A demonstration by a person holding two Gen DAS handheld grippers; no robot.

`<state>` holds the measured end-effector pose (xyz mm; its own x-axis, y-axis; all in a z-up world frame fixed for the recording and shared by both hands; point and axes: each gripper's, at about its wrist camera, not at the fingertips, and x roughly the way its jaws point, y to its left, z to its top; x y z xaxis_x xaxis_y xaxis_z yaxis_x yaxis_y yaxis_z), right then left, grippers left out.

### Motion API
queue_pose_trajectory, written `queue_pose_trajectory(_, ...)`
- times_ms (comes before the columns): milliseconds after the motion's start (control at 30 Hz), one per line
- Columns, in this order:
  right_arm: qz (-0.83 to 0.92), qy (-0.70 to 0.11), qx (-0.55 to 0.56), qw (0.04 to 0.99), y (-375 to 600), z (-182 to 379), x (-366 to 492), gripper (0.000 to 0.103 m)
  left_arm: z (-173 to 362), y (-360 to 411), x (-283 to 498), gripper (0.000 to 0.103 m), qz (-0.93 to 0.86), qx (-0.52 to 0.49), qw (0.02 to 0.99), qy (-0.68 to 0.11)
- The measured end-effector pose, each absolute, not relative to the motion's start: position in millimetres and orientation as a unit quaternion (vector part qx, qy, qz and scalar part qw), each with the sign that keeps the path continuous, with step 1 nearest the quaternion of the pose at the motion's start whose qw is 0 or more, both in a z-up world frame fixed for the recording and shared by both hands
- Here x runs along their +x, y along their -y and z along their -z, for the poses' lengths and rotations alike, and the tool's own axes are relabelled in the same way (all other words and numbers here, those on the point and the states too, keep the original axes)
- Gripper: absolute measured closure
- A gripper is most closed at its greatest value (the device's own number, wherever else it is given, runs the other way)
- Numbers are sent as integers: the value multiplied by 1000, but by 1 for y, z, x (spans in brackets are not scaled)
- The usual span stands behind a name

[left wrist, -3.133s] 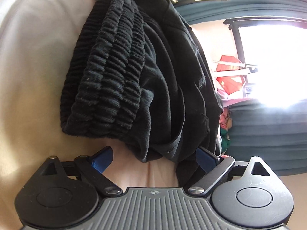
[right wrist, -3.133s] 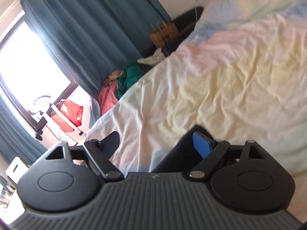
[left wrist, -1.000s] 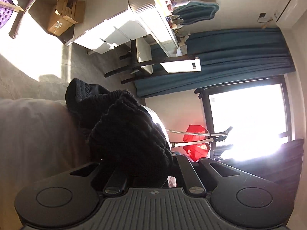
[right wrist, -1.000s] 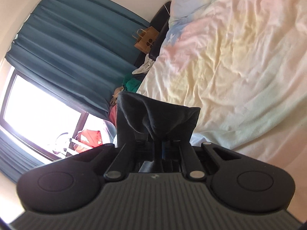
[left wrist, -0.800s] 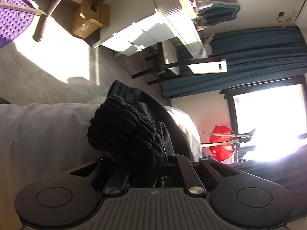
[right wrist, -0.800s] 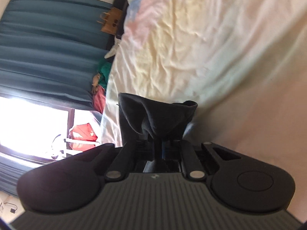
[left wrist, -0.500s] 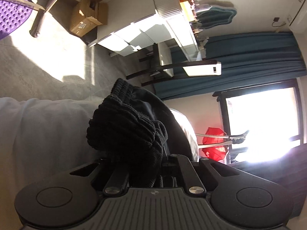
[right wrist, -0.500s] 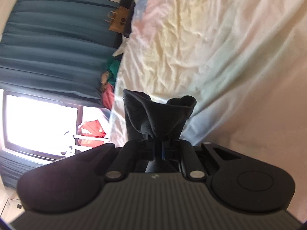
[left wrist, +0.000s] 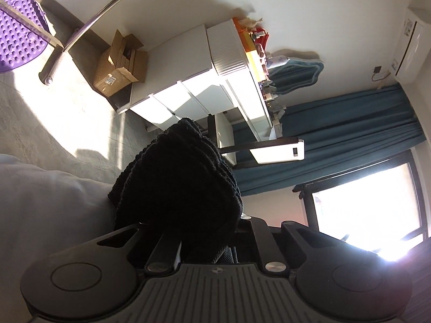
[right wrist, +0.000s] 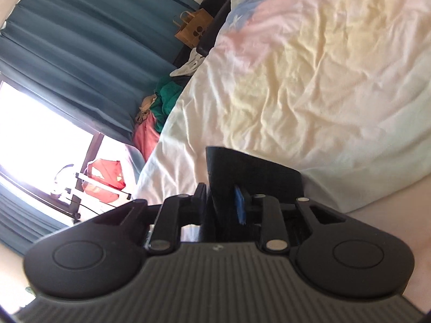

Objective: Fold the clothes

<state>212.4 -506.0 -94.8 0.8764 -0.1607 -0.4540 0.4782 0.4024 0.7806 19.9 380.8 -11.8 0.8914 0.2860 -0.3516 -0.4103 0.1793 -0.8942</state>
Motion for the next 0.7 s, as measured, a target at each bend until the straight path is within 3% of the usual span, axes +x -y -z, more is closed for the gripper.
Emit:
queue_pose_trajectory(33, 192, -160, 510, 823, 509, 99, 212, 47, 12, -381, 19, 91, -226, -600, 766, -54)
queue_pose_trajectory(100, 188, -153, 509, 826, 514, 99, 201, 40, 14, -381, 16, 90, -224, -601, 765, -57)
queue_pose_trajectory(533, 126, -154, 578, 791, 522, 102, 156, 42, 16, -376, -9, 80, -213, -622, 748, -93)
queue_pose_trajectory(600, 105, -167, 594, 780, 517, 107, 164, 41, 15, -372, -12, 65, -216, -620, 745, -118)
queue_pose_trajectory(667, 103, -196, 595, 772, 511, 115, 177, 41, 15, -369, -13, 41, -222, -615, 741, -154)
queue_pose_trajectory(700, 111, -214, 586, 774, 508, 118, 184, 41, 17, -367, -12, 23, -229, -615, 732, -183)
